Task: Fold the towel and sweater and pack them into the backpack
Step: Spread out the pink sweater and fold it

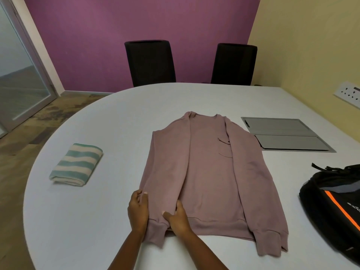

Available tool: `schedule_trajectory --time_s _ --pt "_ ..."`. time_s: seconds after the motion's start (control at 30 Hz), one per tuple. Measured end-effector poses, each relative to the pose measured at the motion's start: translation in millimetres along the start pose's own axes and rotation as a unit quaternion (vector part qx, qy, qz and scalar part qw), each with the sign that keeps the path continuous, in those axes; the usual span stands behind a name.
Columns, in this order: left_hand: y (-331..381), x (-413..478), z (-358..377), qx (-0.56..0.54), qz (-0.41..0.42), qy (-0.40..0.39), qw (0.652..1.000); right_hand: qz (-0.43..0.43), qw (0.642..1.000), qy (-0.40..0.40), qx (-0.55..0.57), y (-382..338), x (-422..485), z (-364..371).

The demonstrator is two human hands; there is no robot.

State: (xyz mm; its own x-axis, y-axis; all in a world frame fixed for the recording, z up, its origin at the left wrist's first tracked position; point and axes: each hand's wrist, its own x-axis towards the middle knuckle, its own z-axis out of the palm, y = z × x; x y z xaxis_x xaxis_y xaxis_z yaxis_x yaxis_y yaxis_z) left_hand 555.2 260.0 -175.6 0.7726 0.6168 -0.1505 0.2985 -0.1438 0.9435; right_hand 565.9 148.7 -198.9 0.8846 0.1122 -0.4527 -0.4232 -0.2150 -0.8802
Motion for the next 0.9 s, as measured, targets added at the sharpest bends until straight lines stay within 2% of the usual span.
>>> schedule_trajectory --time_s 0.13,0.27,0.37,0.63,0.7,0.8,0.9 --pt "-20 4 -2 0.126 -0.089 -0.046 0.987 0.051 0.997 -0.012 -0.052 14 -1 1" --pt "-23 4 3 0.171 -0.091 -0.076 0.978 0.063 0.994 -0.009 -0.086 19 -2 -3" --pt "-18 8 6 0.184 -0.106 -0.077 0.974 0.07 0.995 -0.012 -0.072 20 0 -1" --pt "-2 47 10 0.067 -0.134 -0.138 0.979 0.075 0.996 -0.039 -0.033 15 4 -2" --pt "5 52 11 0.06 -0.095 -0.119 0.987 0.063 0.997 -0.052 -0.011 10 5 -1" --pt "11 51 10 0.053 -0.033 -0.047 0.997 0.05 0.997 -0.053 0.003 1 5 3" --pt "-1 45 4 0.098 -0.047 -0.019 0.994 0.053 0.994 -0.06 -0.073 0 -1 5"
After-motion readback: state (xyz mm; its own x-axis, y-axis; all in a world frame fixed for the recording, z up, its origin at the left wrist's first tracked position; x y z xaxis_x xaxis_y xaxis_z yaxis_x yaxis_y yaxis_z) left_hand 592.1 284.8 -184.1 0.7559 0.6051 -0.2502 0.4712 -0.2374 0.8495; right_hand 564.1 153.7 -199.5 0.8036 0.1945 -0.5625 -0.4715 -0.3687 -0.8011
